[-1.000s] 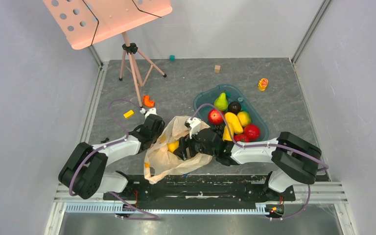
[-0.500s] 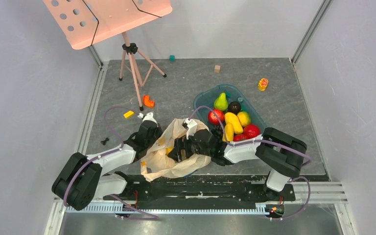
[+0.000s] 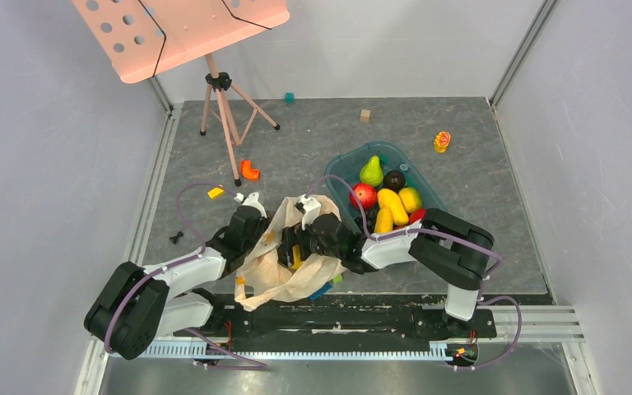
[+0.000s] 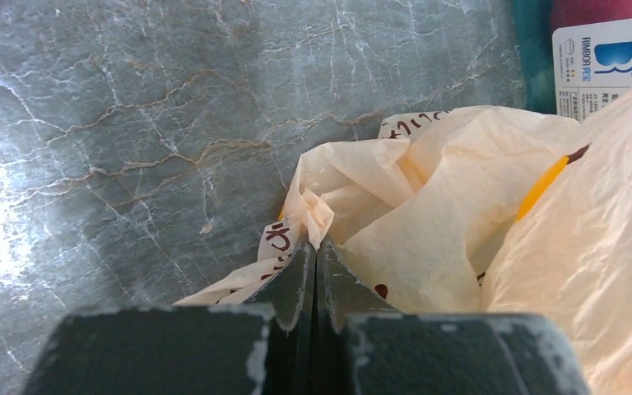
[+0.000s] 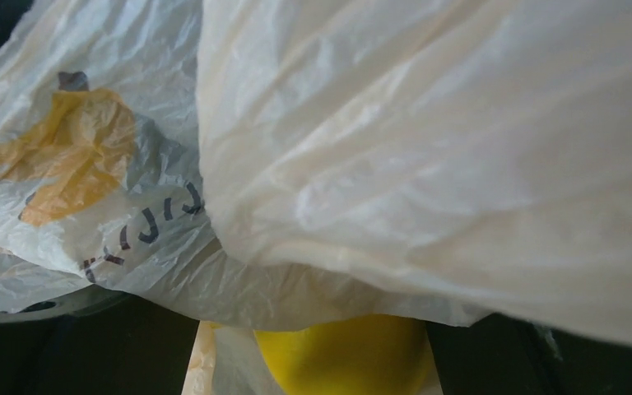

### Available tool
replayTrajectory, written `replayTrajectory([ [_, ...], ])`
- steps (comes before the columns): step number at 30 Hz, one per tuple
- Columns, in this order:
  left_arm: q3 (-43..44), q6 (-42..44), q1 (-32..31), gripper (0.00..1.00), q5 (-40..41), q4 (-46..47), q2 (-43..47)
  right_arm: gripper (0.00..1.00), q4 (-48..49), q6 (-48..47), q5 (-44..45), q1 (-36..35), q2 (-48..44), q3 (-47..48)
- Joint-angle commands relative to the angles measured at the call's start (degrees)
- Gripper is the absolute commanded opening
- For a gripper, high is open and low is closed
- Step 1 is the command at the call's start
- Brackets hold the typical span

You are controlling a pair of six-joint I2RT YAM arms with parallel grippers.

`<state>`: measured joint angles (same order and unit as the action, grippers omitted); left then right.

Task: Take the fake fruits out of the plastic bag

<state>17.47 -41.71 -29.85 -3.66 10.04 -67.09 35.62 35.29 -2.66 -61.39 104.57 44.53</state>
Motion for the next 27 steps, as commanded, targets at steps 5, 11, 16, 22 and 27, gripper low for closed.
replayTrajectory([
  [5,-0.34,0.01,-0.31,0.02,-4.72,3.66,0.97,0.67,-0.93,-4.98,4.38,-0.36,0.07,0.89],
  [11,0.84,0.97,-0.32,0.02,-1.57,-0.36,2.4,0.52,-2.07,-7.91,8.05,-0.31,-8.51,-5.19],
  [16,2.14,2.57,-0.3,0.02,1.54,-4.19,4.81,0.51,-7.0,-10.72,11.51,-0.4,-17.57,-8.74],
  [22,3.09,3.75,-0.31,0.02,3.41,-7.78,7.51,0.51,-12.02,-12.58,14.23,-0.4,-27.57,-12.16],
  [27,3.22,3.92,-0.3,0.02,6.13,-9.28,9.04,0.51,-14.19,-12.67,14.33,-0.39,-35.8,-15.16],
])
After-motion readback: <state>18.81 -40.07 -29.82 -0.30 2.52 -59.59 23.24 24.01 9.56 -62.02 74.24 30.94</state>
